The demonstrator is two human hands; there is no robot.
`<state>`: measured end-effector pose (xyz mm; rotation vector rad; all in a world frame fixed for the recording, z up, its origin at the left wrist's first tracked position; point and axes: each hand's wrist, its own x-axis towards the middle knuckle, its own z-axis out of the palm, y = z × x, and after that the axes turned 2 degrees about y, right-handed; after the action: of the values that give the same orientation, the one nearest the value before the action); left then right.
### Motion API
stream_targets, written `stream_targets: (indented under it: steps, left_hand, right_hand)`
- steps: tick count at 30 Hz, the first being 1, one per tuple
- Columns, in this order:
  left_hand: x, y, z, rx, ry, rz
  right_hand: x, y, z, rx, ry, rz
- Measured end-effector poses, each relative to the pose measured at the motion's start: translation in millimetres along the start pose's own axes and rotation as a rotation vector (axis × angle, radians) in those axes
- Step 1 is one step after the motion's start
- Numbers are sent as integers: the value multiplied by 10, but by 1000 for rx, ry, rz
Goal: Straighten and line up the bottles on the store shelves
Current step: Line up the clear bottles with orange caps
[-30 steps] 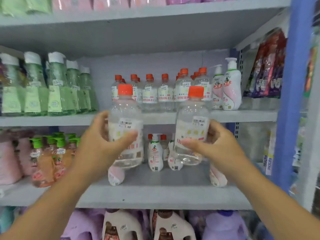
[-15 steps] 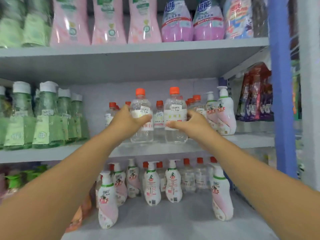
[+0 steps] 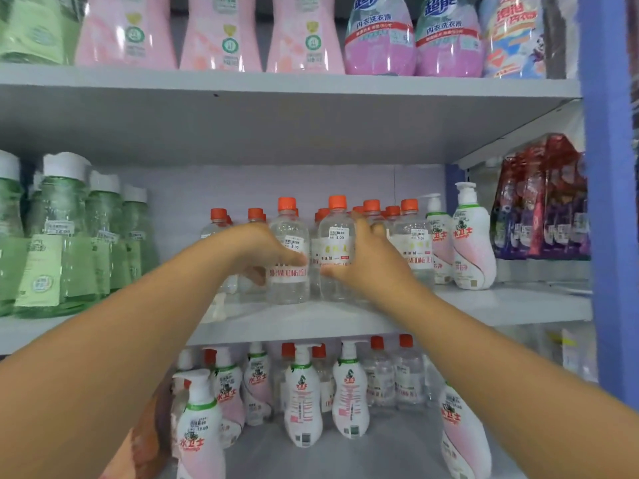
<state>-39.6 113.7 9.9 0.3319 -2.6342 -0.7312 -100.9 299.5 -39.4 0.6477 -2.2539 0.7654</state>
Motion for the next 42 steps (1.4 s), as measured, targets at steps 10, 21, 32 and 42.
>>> stream_targets:
  steps: [10,21,32,42]
  left_hand:
    - [311,-158,200,-131,10,16]
    - [475,-493,237,-218,-188,130]
    - [546,-550,298,-257,-165,167]
    - [551,-555,297,-272,-187,170]
  right_hand:
    - [206,5,134,-350,21,-15]
    - [754,-6,-411,-134,128,-49]
    - [1244,7,-327,-62,-191,-108]
    - [1238,46,-299,11,-212,-101]
